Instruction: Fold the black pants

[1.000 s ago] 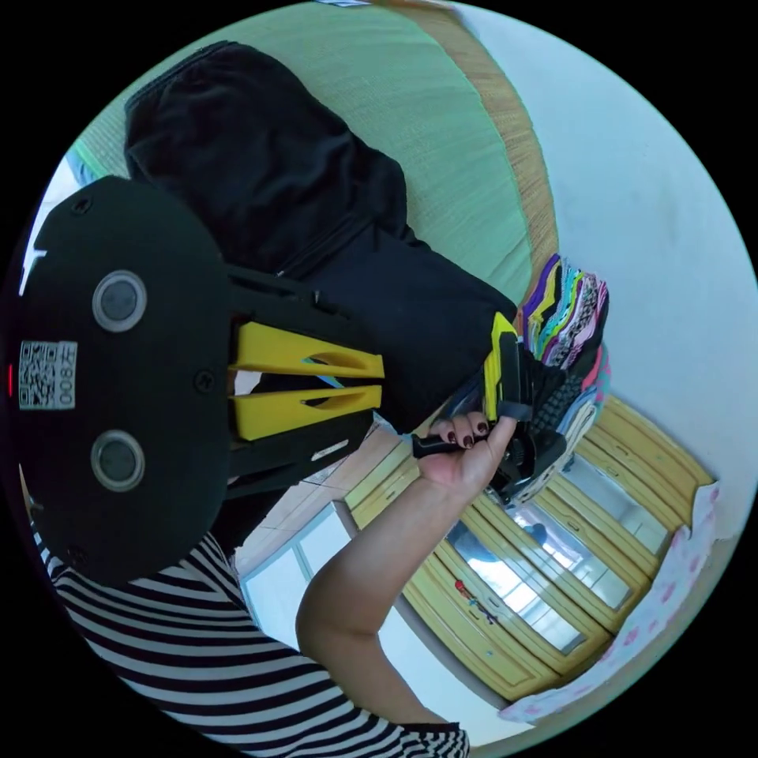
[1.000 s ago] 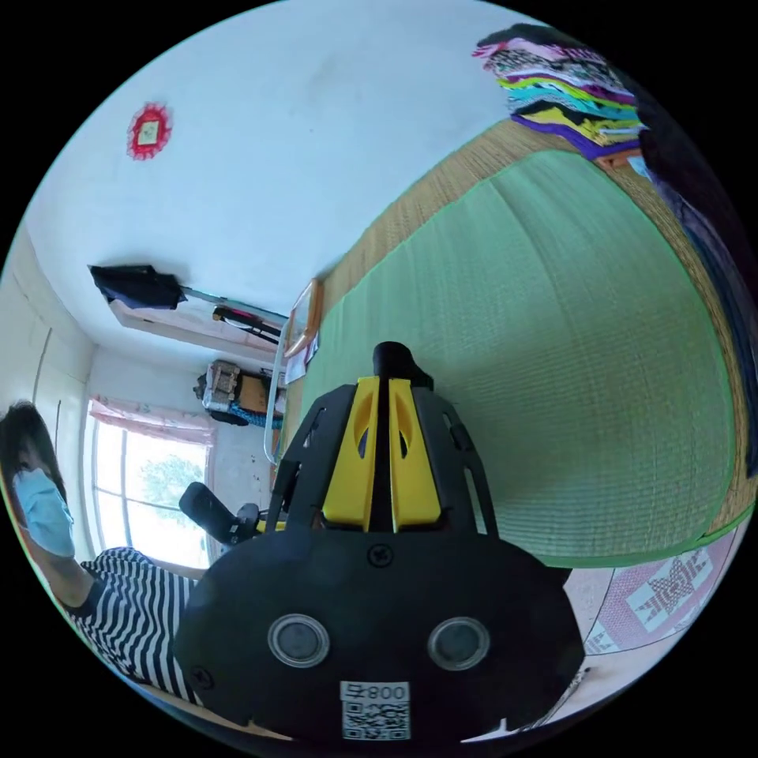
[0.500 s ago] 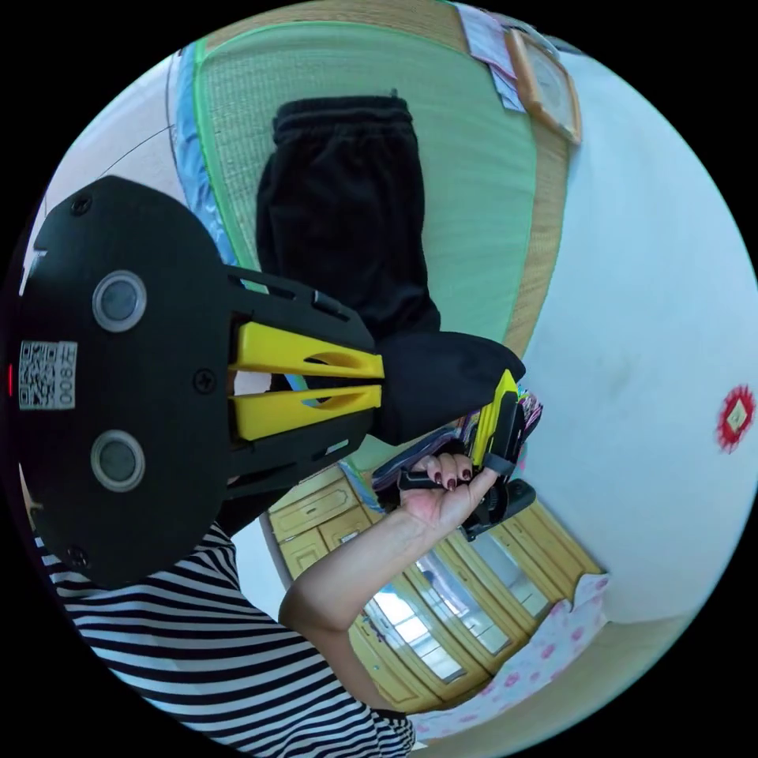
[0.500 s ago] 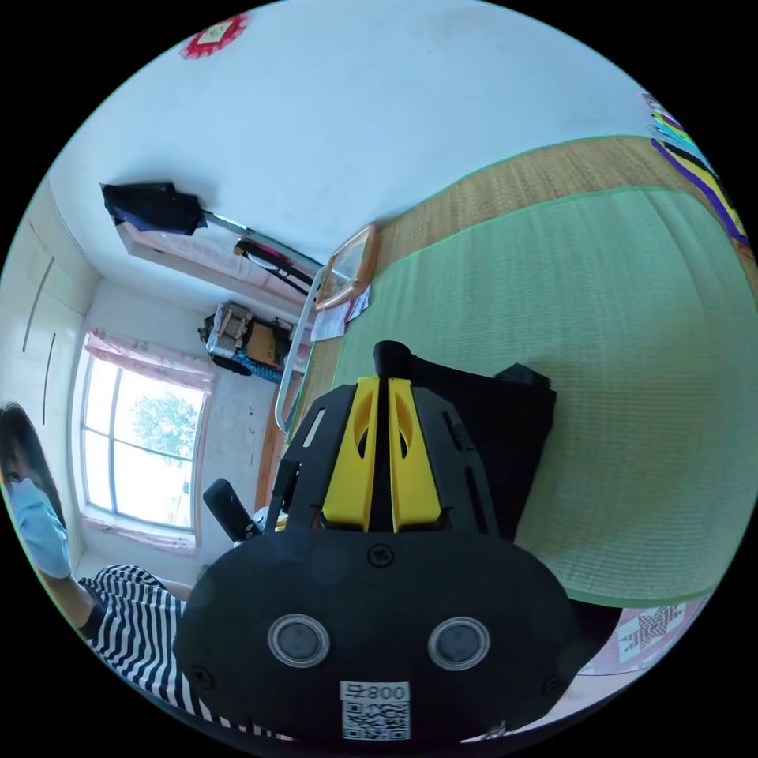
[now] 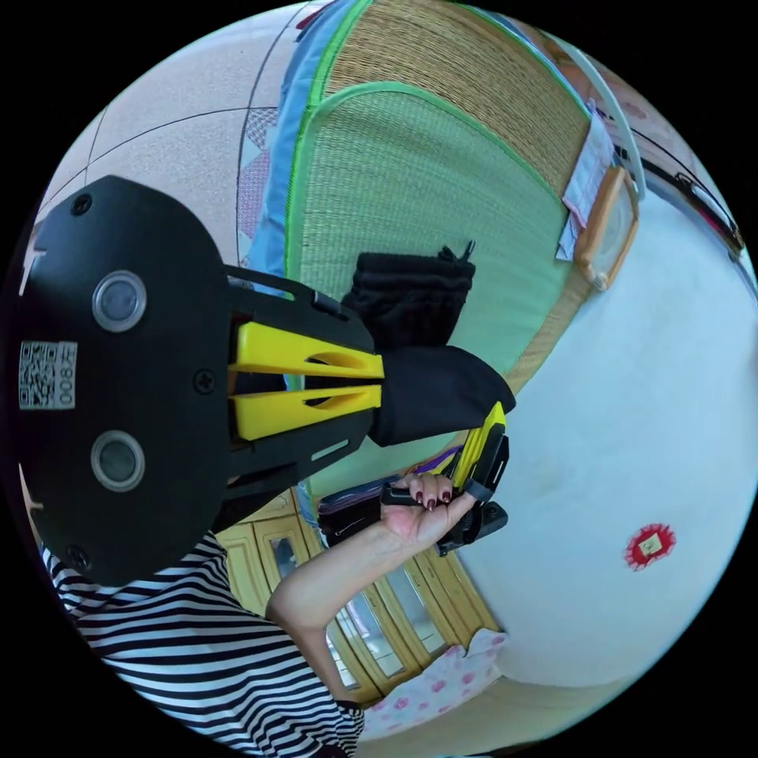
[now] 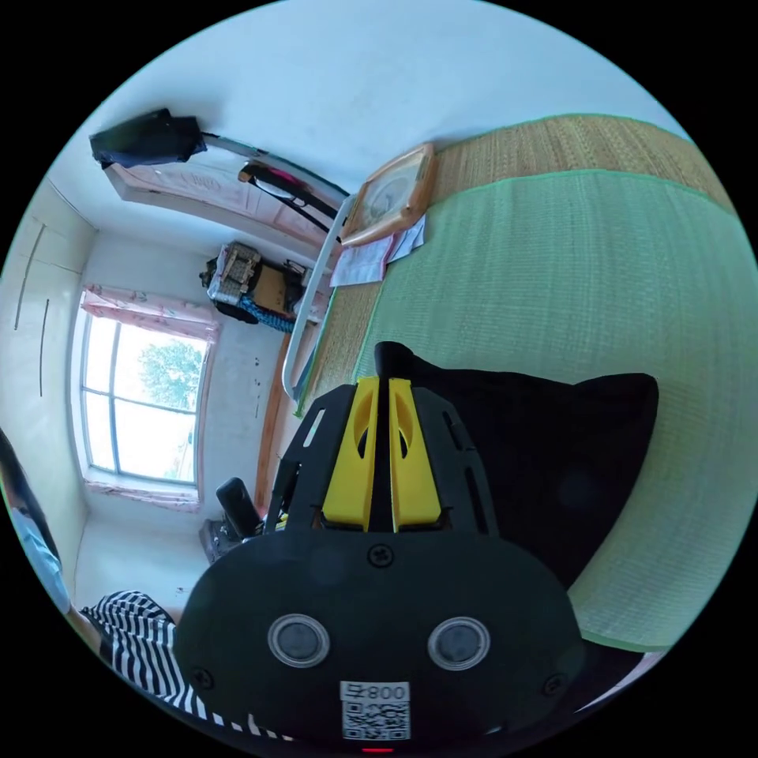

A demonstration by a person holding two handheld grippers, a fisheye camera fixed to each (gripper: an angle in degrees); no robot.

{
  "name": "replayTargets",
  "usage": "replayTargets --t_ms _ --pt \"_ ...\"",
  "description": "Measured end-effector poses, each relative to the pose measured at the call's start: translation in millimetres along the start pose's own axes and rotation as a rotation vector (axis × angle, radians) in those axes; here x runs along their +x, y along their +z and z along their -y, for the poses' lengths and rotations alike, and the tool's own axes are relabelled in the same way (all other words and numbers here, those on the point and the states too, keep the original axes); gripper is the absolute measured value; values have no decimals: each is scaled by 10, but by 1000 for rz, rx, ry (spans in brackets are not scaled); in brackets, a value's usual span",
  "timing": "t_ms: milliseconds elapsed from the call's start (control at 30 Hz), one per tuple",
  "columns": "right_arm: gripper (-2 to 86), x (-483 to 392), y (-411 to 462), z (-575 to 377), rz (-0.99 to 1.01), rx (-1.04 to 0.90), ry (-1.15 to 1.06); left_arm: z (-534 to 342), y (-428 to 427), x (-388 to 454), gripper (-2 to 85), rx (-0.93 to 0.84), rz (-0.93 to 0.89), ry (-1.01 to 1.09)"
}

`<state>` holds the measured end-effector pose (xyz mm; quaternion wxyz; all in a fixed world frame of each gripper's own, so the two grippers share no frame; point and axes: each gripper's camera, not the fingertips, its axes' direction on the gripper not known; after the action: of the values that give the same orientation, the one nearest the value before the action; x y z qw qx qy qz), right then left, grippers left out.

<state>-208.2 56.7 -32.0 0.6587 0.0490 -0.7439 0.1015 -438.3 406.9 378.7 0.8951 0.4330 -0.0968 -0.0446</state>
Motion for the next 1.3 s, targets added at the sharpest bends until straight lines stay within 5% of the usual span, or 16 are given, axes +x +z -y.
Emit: replayTargets --t_ms 467,800,933,1067,1300 --pt "23 -582 1346 844 -28 -155 38 -102 -318 -1529 13 14 -64 -255" --pt "5 -1144 1416 1085 -17 -144 -146 -113 -668 -1645 3 169 22 -232" --pt "2 -1263 1815 1196 -104 -231 -178 70 -524 -1542 2 111 -15 -119" --pt "1 -1281 2362 1381 -224 -343 -175 169 -241 -1610 1 -33 167 -127" --pt "0 -1428 2473 1570 -175 -364 -205 179 -194 -1687 1 -20 135 -173"
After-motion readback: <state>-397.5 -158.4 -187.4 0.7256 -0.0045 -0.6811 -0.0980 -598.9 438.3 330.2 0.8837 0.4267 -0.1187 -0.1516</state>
